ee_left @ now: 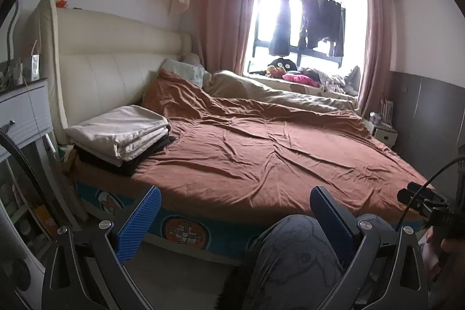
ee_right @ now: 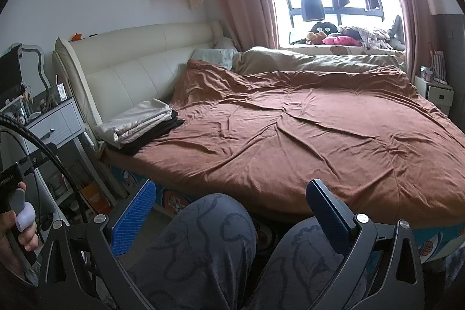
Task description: Fold large clothes
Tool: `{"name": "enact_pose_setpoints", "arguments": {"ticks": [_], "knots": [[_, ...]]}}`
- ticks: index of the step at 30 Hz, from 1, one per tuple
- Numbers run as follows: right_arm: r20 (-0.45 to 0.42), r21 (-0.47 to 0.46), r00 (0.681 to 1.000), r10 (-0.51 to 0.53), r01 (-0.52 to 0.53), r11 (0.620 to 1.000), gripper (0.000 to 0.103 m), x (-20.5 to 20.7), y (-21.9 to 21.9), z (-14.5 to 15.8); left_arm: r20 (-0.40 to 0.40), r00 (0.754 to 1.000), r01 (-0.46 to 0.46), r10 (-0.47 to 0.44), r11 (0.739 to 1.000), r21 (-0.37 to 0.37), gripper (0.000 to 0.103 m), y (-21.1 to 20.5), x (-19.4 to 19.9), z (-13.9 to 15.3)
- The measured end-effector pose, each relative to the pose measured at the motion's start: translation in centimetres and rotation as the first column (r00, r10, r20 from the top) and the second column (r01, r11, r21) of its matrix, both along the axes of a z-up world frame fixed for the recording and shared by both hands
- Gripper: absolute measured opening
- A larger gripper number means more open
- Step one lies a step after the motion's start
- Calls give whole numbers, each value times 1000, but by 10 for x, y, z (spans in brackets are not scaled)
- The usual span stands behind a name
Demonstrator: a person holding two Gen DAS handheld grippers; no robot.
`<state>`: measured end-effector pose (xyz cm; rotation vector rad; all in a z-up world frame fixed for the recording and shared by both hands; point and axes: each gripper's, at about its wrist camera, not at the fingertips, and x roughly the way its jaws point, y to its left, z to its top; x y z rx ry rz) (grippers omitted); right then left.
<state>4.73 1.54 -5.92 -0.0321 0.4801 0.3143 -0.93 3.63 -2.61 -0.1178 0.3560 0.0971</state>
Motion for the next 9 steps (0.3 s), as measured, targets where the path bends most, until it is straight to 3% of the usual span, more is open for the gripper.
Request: {"name": "enact_pose_setpoints", "arguments": {"ticks": [9], "knots": [[2,3,1000,-4,4,1000,103,-1,3,0,12,1000,-25,25,1000,6,103,1,-4,4]]}}
